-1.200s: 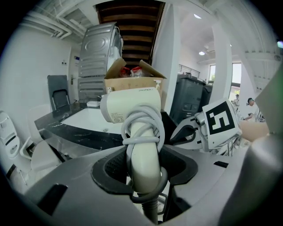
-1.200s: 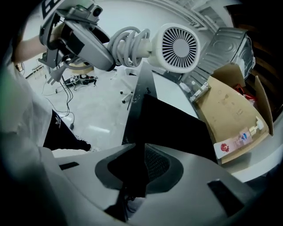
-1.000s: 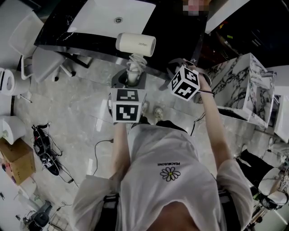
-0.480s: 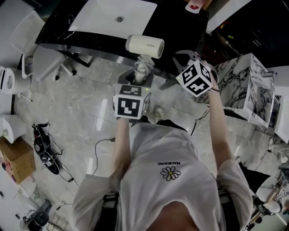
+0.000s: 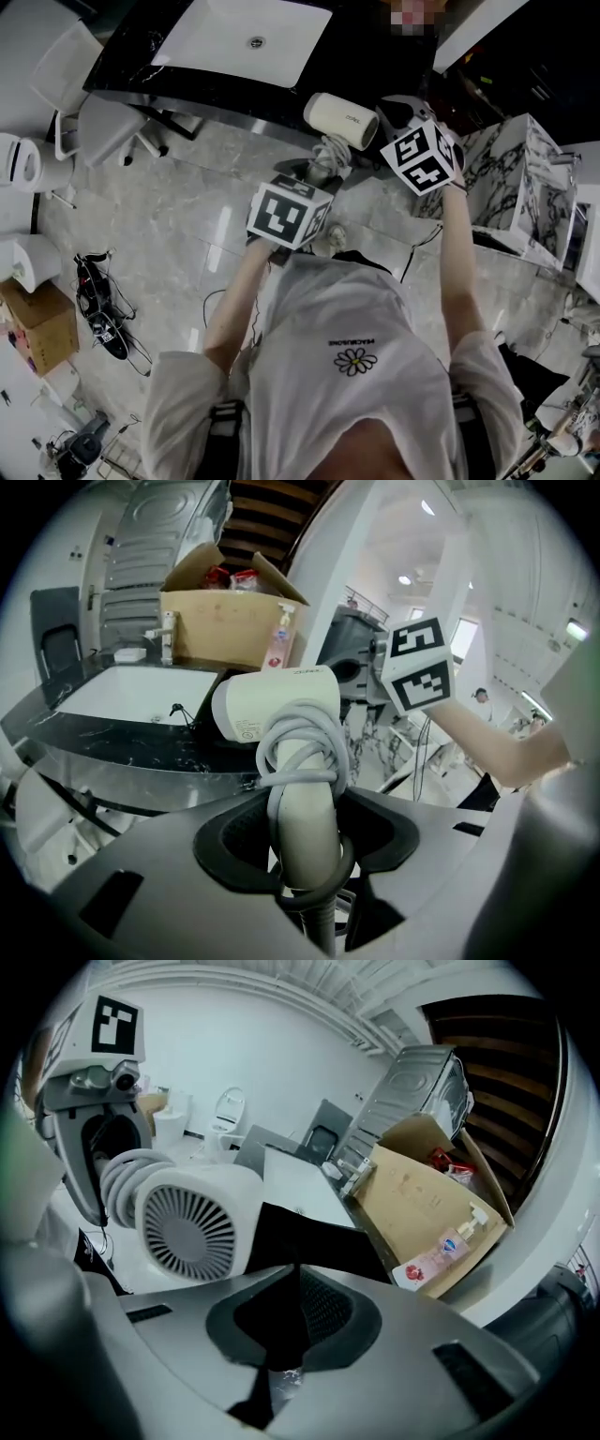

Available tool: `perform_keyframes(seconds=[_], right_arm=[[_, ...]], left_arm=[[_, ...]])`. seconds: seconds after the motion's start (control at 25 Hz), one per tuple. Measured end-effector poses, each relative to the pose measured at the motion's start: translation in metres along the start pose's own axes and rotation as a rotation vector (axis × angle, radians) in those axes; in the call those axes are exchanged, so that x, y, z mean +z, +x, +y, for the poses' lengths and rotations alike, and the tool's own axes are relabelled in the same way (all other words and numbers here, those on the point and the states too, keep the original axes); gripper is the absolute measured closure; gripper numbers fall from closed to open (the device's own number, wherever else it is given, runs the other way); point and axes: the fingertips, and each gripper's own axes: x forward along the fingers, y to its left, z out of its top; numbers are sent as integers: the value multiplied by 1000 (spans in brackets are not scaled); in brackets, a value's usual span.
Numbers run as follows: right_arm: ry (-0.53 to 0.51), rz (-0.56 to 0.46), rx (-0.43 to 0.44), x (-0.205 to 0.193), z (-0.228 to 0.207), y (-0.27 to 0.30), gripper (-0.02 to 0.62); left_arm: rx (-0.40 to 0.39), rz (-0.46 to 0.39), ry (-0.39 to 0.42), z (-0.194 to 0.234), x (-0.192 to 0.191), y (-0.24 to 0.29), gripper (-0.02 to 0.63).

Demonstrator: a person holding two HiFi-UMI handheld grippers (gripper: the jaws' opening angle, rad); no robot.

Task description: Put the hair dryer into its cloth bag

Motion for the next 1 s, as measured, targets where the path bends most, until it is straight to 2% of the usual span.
perform_keyframes(seconds=[0.24, 0.4, 0.76, 1.0], right_arm=[[26, -33, -20, 5, -9, -6, 574], [7, -62, -30, 7, -7, -18, 574], [-62, -104, -49, 21, 1, -34, 574], [-89, -136, -38, 32, 11, -39, 574]], left_arm=[[-36, 91, 62, -14, -21, 0, 399], [-54, 134, 36, -12, -26, 16, 399], [-11, 139, 14, 8, 17, 50, 399], [43, 124, 50, 21, 45, 66, 399]])
